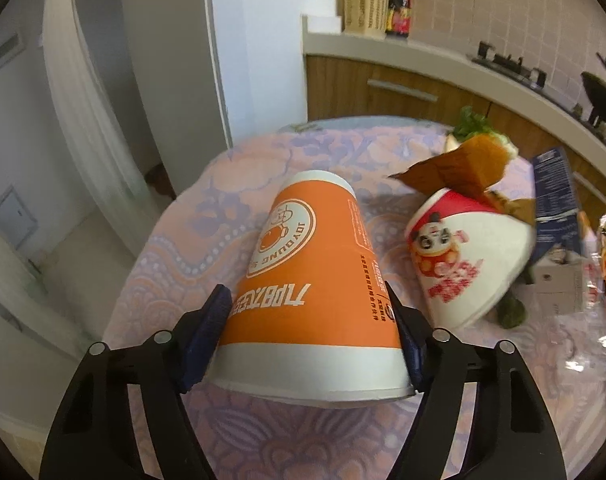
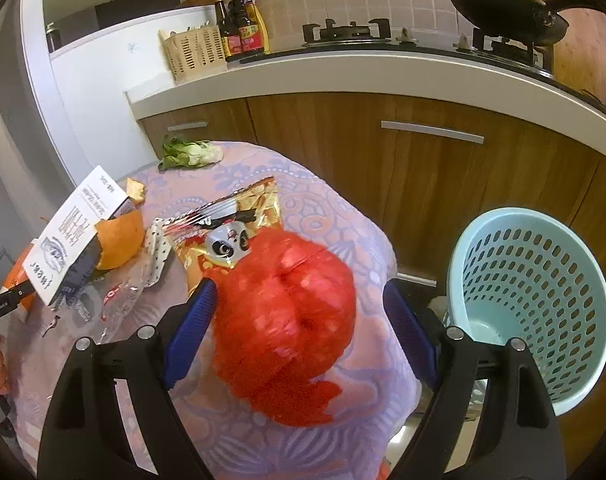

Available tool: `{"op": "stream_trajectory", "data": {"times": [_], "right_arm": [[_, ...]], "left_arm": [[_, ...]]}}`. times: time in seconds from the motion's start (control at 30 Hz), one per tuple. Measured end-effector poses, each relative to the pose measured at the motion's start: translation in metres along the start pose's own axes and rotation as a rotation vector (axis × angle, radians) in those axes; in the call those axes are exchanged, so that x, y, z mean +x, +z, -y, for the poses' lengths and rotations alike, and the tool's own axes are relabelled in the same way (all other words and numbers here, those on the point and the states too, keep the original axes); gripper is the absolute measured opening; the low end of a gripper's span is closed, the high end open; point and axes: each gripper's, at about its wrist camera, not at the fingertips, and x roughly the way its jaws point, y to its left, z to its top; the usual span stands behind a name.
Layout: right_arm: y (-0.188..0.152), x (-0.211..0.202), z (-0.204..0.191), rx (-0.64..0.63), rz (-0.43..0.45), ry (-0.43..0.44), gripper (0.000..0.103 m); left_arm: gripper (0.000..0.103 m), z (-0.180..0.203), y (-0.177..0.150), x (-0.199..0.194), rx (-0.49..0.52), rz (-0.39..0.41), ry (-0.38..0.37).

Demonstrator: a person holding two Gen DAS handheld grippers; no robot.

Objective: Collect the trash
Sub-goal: 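Grasp the orange paper cup with the left gripper while the right gripper grasps the red bag, then carry both items over the blue basket and open both grippers to drop them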

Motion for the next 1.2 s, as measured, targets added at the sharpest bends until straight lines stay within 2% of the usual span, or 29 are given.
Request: {"op": "stream_trajectory", "data": {"times": [0.1,0.13,0.27,0.4,0.53,0.63,0.73,0.87,0.93,1.07,1.2], "right_arm": [[-0.003,0.001,-0.001,0.000,-0.025,0.018,0.078],[-0.003,0.003,-0.002,-0.004,-0.041,0.038,0.060],[-0.004,-0.008,-0.006,-0.012,-0.026,0.076,0.053],[0.000,-0.040,-0.010,-0.015,0.044,0.126,0.052],[0.010,-0.076,-0.003,-0.008,0.128,0.146,0.052],[0.016,-0.101,0.015,0.012,0.188,0.121,0.052],[0.019,-0.116,0.052,0.069,0.226,0.047,0.052],[0.013,-0.109,0.117,0.207,0.179,-0.080,0.052],[0.003,-0.099,0.153,0.286,0.135,-0.130,0.052],[-0.014,-0.078,0.197,0.366,0.062,-0.191,0.052],[-0.026,-0.060,0.228,0.399,0.015,-0.229,0.052]], "left_arm": [[0.071,0.001,-0.002,-0.020,-0.022,0.041,-0.023],[0.071,0.003,-0.002,-0.028,-0.025,0.057,-0.025],[0.071,0.010,-0.005,-0.058,-0.014,0.132,-0.013],[0.071,0.022,-0.003,-0.094,-0.007,0.208,-0.047],[0.071,0.053,0.002,-0.133,0.033,0.287,-0.113],[0.071,0.088,0.009,-0.148,0.086,0.320,-0.170],[0.071,0.136,0.010,-0.159,0.157,0.344,-0.251],[0.071,0.217,0.006,-0.160,0.261,0.327,-0.378],[0.071,0.255,0.005,-0.154,0.300,0.306,-0.406],[0.071,0.332,0.001,-0.131,0.362,0.212,-0.524],[0.071,0.393,-0.002,-0.099,0.421,0.098,-0.576]]}}
